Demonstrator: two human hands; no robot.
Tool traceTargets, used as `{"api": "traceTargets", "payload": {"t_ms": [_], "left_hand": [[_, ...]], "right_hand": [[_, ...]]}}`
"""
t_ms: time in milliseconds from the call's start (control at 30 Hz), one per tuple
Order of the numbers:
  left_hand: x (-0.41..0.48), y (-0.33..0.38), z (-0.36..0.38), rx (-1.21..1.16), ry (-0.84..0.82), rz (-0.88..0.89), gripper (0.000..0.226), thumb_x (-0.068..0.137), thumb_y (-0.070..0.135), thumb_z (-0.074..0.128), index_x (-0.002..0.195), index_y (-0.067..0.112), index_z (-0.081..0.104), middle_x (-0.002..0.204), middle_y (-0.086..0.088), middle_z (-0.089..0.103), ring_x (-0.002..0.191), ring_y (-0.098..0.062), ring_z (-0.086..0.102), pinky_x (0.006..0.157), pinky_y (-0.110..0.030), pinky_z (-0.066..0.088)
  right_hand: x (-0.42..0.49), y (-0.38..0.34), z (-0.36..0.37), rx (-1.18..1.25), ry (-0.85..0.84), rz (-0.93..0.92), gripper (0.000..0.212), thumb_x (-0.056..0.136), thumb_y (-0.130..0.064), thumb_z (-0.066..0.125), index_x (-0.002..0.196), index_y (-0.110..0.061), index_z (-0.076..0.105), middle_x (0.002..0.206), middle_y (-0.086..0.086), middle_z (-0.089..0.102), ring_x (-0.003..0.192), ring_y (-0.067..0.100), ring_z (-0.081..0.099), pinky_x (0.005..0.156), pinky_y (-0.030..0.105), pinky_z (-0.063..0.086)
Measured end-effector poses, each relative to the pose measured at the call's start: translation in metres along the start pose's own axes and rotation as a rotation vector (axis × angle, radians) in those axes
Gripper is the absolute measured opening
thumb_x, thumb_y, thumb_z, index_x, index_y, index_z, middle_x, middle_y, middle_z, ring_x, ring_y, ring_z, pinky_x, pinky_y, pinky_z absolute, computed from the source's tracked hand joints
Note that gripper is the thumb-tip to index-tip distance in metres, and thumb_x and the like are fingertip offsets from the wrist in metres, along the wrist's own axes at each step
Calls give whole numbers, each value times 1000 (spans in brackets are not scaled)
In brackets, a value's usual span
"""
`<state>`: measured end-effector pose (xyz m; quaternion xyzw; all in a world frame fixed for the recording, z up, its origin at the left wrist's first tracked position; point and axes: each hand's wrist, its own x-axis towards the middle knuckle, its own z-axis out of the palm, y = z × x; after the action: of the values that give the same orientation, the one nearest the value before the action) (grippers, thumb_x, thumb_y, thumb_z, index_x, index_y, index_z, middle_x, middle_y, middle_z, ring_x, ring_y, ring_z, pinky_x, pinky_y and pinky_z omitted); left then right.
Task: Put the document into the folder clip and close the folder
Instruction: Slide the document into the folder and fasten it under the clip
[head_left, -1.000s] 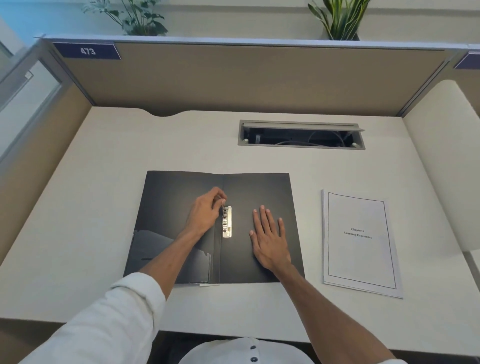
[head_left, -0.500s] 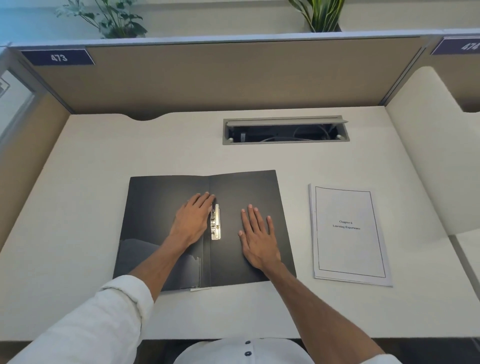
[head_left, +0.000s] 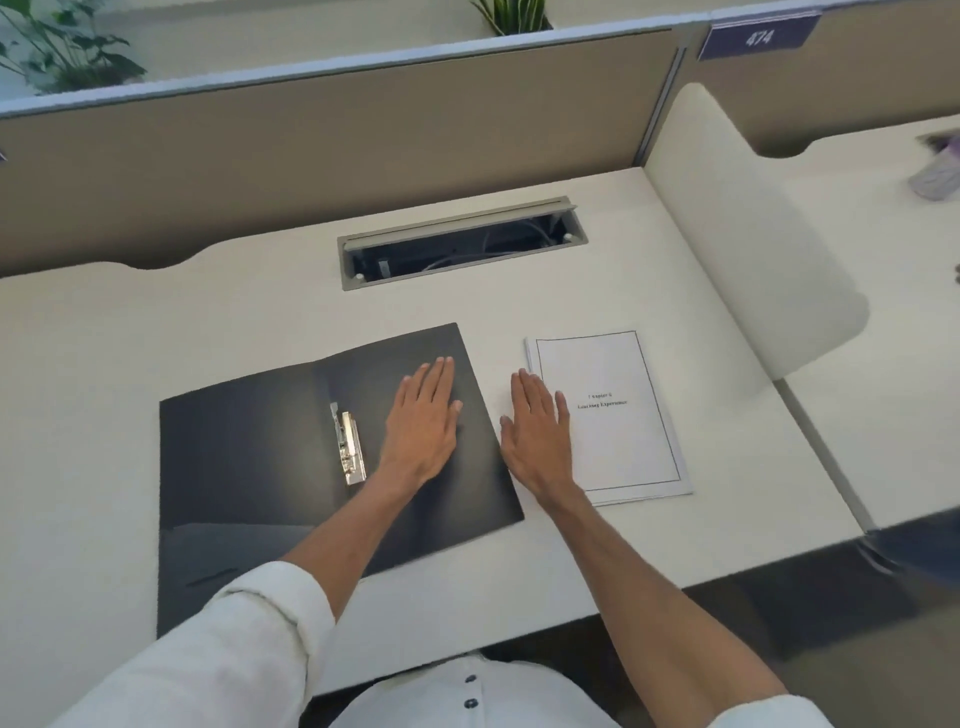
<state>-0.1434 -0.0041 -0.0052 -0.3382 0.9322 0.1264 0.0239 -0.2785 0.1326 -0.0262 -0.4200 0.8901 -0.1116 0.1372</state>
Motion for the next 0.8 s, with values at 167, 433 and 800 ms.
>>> {"api": "traceTargets", "payload": {"t_ms": [167,433,800], "left_hand": [[8,65,18,-93,-98,33,64,120,33,33,177,11,16,183,-7,24,166,-30,32,136,-45,31],[17,122,35,-397,-191,-122,46,116,28,42,156,5,43,144,-16,51,121,-41,63,100,-52,56],[26,145,44,-395,-239,-161,28,108,9,45,134,-2,50,137,-19,47,100,-46,65,87,-49,56]], "right_hand": [[-5,52,-27,2,57,167,68,111,-22,46,174,-15,25,182,1,24,170,20,22,139,45,17],[-1,117,-59,57,92,515,65,104,-20,57,165,-5,38,164,15,41,150,36,43,116,48,44],[18,158,-66,262,66,660,43,103,-16,63,141,2,54,149,20,48,143,39,44,110,48,45]]}}
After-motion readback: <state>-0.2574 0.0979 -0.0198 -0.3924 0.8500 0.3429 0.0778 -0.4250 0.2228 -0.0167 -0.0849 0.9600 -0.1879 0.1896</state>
